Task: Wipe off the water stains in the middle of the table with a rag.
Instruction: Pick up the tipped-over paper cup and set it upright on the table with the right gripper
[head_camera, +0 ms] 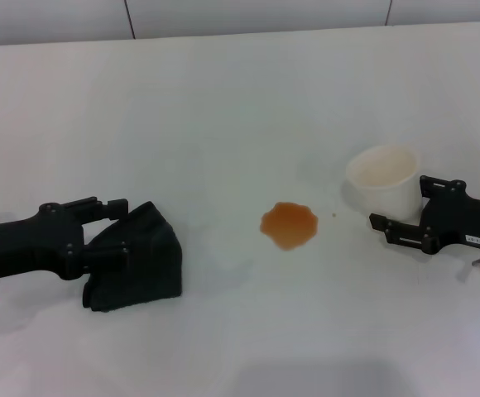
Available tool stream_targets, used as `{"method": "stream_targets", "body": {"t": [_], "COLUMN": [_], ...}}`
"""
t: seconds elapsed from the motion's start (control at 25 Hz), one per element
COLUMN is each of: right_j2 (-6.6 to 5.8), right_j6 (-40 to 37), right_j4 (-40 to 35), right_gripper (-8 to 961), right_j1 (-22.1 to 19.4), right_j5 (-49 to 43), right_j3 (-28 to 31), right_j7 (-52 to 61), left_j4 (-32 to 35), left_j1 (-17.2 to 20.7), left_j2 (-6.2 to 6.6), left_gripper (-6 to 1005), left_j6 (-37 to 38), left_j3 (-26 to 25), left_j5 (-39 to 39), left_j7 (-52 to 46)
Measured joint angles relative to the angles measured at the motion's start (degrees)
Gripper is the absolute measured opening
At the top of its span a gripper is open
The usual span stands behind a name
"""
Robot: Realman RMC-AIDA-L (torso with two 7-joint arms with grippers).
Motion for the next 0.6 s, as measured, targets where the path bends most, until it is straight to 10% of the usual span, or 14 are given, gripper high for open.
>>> {"method": "stream_targets", "body": {"t": [0.6], "right_j2": [-0.36], "right_j6": [-1.49], "right_j4": [-0.92], "right_gripper": [686], "right_j1": [-1.34], "right_j5": [-0.28], "right_j3": [-0.05], "right_j7": [0.46], "left_j4": [0.0], "left_j1": [0.0], "left_j2": [0.16], "left_gripper": [773], "left_j6": [0.17], "left_j3": [-0.04], "left_j5": [0.0], "left_j7": [-0.09]}}
